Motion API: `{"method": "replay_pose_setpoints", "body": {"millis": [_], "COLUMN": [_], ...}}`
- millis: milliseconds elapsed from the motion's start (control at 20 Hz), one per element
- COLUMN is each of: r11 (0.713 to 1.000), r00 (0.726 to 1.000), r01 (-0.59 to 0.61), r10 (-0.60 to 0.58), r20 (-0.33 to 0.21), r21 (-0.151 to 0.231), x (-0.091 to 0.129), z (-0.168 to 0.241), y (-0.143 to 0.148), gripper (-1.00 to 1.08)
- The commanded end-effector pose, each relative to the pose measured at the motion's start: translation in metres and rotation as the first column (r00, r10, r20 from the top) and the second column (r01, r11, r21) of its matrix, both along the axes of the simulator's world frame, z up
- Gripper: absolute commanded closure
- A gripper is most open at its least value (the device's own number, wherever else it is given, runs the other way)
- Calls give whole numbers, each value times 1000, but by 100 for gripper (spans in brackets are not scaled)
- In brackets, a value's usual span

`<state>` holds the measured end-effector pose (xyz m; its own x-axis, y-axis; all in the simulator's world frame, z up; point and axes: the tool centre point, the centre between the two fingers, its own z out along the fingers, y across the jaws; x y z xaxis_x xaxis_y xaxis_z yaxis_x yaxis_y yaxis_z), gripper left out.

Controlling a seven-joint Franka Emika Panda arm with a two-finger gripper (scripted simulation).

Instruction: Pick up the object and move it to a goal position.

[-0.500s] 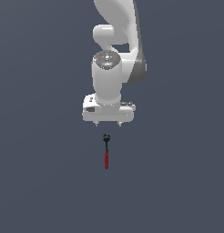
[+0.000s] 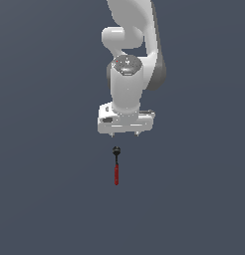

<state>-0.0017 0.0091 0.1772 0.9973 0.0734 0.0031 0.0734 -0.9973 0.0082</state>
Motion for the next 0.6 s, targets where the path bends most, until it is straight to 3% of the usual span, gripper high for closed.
{"method": "replay_pose_setpoints", "body": {"millis": [0,550], "r11": [1000,1000], "r00": [1000,1000], "r01": [-14,-15], "r10": [14,15], "r20": [-2,-2], "r21": [0,3], "x": [-2,11], "z": [1,-20], "y": [5,-3], "gripper": [-92,-92]}}
